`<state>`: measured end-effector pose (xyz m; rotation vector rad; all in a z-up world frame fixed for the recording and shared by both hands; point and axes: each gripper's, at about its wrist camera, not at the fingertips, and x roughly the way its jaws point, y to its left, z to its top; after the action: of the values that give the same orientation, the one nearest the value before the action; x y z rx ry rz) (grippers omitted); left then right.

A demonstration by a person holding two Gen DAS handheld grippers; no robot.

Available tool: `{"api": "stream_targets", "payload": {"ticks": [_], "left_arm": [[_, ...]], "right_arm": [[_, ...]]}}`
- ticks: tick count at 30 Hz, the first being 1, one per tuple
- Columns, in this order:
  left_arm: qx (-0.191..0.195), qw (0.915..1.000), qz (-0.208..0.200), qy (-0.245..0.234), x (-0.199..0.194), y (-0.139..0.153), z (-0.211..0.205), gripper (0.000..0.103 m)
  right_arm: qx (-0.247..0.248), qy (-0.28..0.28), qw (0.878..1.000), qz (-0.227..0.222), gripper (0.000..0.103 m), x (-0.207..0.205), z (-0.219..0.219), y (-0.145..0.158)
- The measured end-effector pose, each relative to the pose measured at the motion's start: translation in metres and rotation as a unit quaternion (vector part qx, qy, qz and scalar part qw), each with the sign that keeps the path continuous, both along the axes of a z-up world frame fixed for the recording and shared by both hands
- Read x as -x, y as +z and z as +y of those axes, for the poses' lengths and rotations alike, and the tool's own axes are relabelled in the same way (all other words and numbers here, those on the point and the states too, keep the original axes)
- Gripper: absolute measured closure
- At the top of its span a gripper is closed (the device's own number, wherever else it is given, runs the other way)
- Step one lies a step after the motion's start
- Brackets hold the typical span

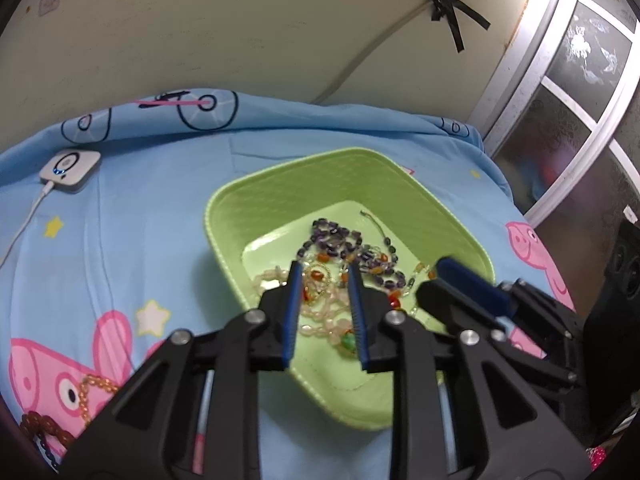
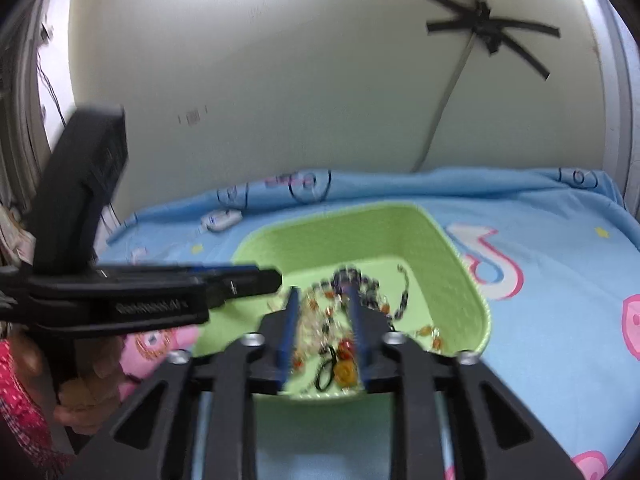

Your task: Organize jewelry

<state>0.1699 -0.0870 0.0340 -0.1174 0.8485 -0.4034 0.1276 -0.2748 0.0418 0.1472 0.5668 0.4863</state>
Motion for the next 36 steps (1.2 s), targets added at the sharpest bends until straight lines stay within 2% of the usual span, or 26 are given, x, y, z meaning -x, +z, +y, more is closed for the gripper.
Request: {"api": "stream_targets", "payload": {"ticks": [1, 2, 5, 12, 17, 24, 28, 33, 36], "left_arm": [[-0.001, 1.0000, -0.003, 0.003, 0.002, 0.001, 0.001, 0.081], [-0.004, 0.9999, -0.008, 0.007, 0.005, 0.003, 0.002, 0.081], [-0.026, 0.9991, -0.023, 0.026, 0.017, 0.006, 0.005, 0.081], [-0.074, 0.9925, -0.051, 0.083, 0.058, 0.006, 0.025, 0.081], [-0.104, 0.9854, -0.059, 0.121, 0.088, 0.001, 0.045, 0.081], [-0.132, 0.9757, -0.062, 0.163, 0.124, -0.009, 0.078, 0.081], [-0.137, 0.9720, -0.064, 0.180, 0.136, -0.014, 0.096, 0.081], [-0.133, 0.9696, -0.065, 0.195, 0.148, -0.020, 0.114, 0.081], [-0.132, 0.9686, -0.067, 0.200, 0.156, -0.023, 0.125, 0.081]], "right_arm": [[-0.010, -0.005, 1.000, -0.012, 0.073, 0.003, -0.003, 0.003], [-0.019, -0.009, 1.000, -0.023, 0.072, 0.006, -0.005, 0.006], [-0.039, -0.008, 0.998, -0.041, 0.072, 0.010, -0.008, 0.012], [-0.061, 0.007, 0.997, -0.046, 0.072, 0.016, -0.006, 0.017], [-0.070, 0.044, 0.995, -0.047, 0.072, 0.029, 0.008, 0.016], [-0.095, 0.117, 0.989, -0.008, 0.072, 0.043, 0.038, 0.012], [-0.132, 0.151, 0.979, 0.026, 0.072, 0.052, 0.047, 0.009], [-0.185, 0.177, 0.964, 0.066, 0.072, 0.067, 0.037, 0.002], [-0.228, 0.176, 0.955, 0.064, 0.072, 0.070, 0.014, 0.010]]}}
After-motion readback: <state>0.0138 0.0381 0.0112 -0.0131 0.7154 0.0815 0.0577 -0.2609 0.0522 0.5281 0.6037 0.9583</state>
